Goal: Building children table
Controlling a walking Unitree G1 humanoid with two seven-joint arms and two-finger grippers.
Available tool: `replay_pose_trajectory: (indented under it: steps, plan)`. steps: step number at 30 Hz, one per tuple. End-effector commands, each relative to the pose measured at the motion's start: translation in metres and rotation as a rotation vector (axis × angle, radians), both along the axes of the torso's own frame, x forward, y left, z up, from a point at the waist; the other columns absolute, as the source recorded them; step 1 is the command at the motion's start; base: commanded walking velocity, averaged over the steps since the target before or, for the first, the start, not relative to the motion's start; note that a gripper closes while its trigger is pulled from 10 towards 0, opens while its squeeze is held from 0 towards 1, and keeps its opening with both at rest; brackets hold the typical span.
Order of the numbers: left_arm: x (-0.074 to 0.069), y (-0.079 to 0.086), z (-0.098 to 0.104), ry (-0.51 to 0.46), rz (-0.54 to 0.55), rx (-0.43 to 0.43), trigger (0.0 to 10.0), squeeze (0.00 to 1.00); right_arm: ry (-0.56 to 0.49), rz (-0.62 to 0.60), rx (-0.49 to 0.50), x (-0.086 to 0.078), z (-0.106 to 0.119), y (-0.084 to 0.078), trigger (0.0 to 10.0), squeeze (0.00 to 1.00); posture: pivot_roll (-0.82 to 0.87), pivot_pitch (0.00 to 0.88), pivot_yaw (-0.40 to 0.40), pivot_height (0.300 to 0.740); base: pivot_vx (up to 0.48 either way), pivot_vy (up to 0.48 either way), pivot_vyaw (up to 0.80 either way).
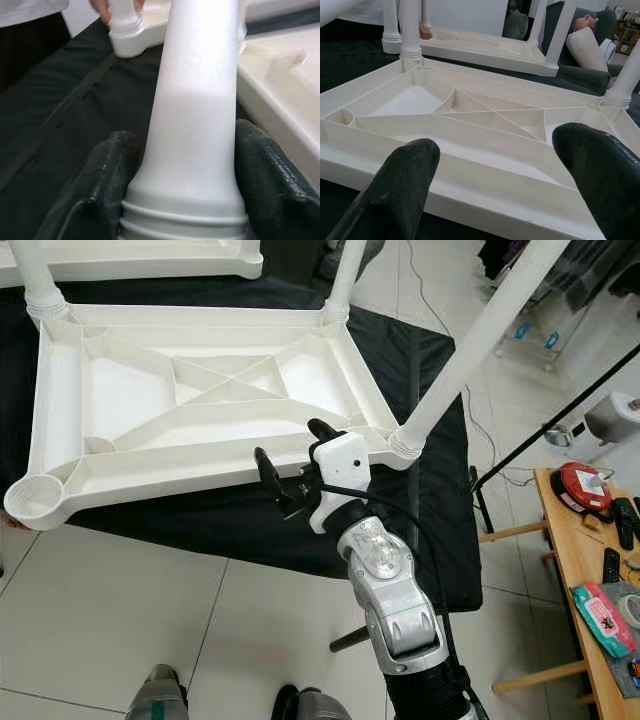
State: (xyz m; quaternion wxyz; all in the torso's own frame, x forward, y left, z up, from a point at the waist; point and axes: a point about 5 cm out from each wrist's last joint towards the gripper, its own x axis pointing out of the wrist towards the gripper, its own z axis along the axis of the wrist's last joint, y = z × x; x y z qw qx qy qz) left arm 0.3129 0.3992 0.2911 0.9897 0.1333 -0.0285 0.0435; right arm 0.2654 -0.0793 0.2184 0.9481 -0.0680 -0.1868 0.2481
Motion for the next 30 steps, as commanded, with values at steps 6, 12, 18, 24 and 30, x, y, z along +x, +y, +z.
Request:
replay_pose_trajectory:
  steps: [6,12,18,24,30]
  plan:
    - [-0.002,-0.001,0.002,-0.205,0.083,-0.250,10.0,0.00,0.000,-0.027,0.012,0.002,-0.002,-0.005,10.0,0.00,0.19,0.176,-0.125,0.740,0.000,0.000,0.00]
    - [-0.007,-0.014,0.016,-0.393,0.051,-0.201,10.0,0.00,-0.002,-0.023,0.010,0.003,-0.002,-0.005,10.0,0.00,0.19,0.164,-0.133,0.740,0.000,0.000,0.00]
    - [-0.010,-0.035,0.034,-0.519,-0.008,-0.145,10.0,0.00,-0.005,-0.017,0.009,0.004,-0.001,-0.004,10.0,0.00,0.19,0.155,-0.134,0.740,0.000,0.000,0.00]
    - [-0.008,-0.082,0.054,-0.569,-0.179,-0.019,10.0,0.00,-0.006,-0.015,0.009,0.005,-0.002,-0.004,10.0,0.00,0.19,0.148,-0.132,0.740,0.000,0.000,0.00]
    - [-0.006,-0.159,0.047,-0.493,-0.524,0.058,10.0,0.00,-0.023,-0.017,0.015,0.008,0.003,-0.005,10.0,0.00,0.19,0.140,-0.129,0.740,0.000,0.000,0.00]
